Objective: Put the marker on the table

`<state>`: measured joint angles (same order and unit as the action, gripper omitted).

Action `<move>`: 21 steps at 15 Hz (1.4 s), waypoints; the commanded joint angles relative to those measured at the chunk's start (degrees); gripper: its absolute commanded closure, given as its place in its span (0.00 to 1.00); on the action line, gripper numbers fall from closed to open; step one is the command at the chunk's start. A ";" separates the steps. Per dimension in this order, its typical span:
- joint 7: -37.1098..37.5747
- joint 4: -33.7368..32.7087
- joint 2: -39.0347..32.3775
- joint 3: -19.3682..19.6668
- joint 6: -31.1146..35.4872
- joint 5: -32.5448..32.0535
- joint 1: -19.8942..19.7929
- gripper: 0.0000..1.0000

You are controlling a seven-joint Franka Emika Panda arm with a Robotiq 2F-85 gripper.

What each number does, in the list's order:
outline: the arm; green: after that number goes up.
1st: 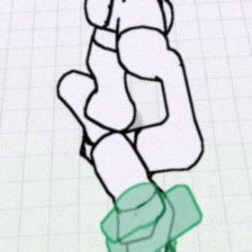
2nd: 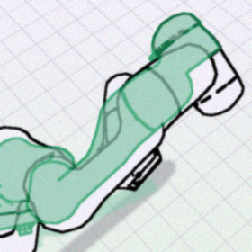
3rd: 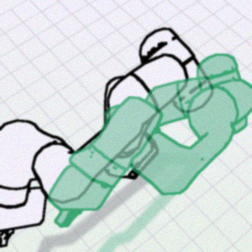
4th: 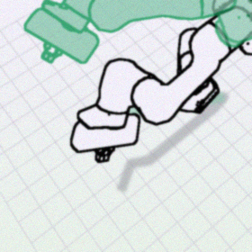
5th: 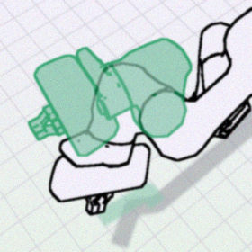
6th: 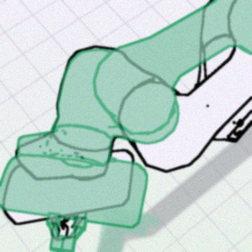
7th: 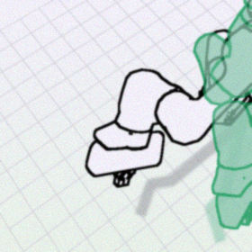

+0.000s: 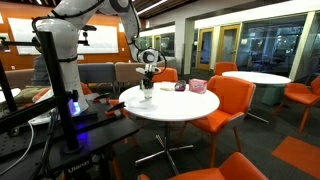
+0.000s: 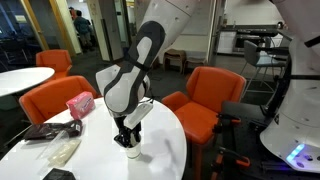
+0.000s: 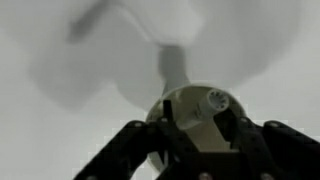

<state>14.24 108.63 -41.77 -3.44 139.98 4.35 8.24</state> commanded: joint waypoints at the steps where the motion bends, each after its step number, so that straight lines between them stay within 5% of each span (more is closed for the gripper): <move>1: 2.32 -1.21 -0.79 0.70 -1.80 1.30 0.76 0.58; 2: 2.49 -1.23 -0.93 0.62 -1.70 1.43 0.70 0.75; 5: 2.29 -1.01 -0.76 0.42 -0.99 1.99 0.56 0.99; 14: 1.15 0.53 3.65 -0.63 -5.45 2.66 0.44 0.95; 21: 4.36 5.77 12.11 1.59 -3.28 -2.31 4.79 0.95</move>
<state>16.32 110.46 -33.76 -3.09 134.97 4.32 11.17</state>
